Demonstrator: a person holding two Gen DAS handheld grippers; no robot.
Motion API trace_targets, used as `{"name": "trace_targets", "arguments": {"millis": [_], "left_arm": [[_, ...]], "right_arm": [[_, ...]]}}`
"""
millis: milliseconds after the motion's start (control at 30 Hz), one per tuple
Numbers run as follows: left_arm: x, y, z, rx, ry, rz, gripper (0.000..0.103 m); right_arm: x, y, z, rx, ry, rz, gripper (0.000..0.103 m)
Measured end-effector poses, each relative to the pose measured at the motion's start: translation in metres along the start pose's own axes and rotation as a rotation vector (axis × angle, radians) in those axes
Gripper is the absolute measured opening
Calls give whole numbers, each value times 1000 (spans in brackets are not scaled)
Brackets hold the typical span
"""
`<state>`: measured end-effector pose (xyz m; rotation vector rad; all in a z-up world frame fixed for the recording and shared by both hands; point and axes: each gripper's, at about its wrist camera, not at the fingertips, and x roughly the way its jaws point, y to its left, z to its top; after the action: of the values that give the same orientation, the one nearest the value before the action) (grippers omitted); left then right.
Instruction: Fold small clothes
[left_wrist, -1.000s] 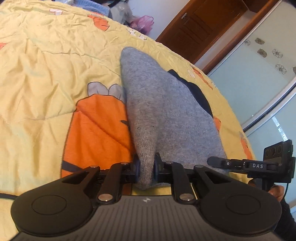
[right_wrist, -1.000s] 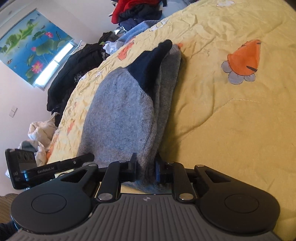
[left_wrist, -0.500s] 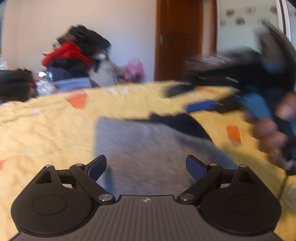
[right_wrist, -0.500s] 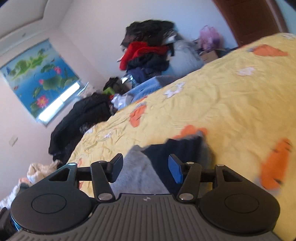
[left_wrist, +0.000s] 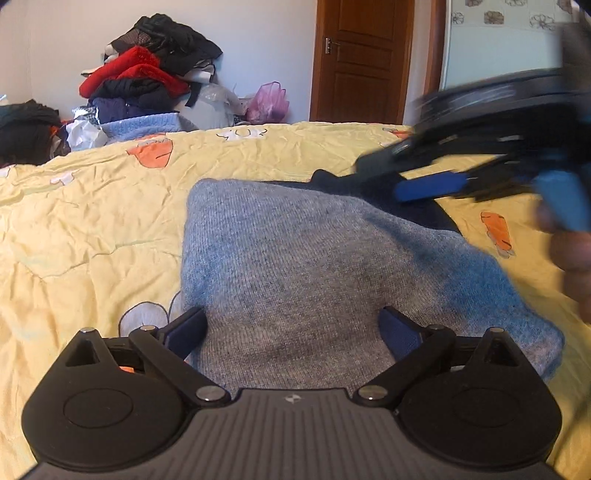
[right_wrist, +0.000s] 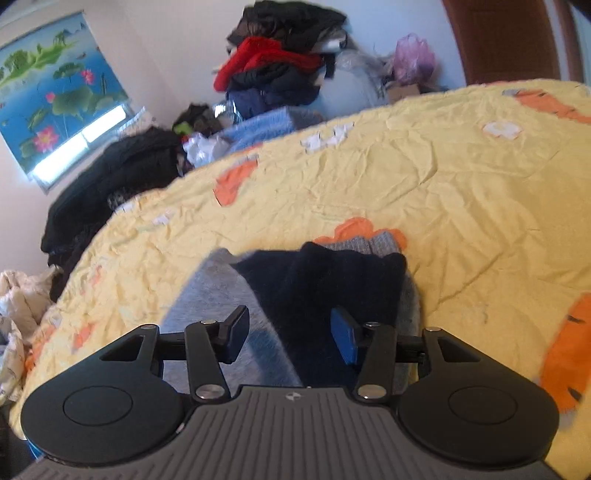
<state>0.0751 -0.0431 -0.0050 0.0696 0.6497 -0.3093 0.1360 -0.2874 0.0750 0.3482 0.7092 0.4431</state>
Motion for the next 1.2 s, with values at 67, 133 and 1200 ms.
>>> {"name": "trace_targets", "arguments": {"millis": [67, 133, 1200], "left_arm": [[0, -1, 0, 2, 0, 3, 101], [0, -4, -1, 6, 1, 6, 101], [0, -2, -3, -21, 8, 14, 103]], "right_arm": [[-18, 4, -13, 7, -5, 57, 64], [-16, 2, -25, 0, 55, 43, 66], [-59, -9, -70, 144, 57, 48, 62]]}}
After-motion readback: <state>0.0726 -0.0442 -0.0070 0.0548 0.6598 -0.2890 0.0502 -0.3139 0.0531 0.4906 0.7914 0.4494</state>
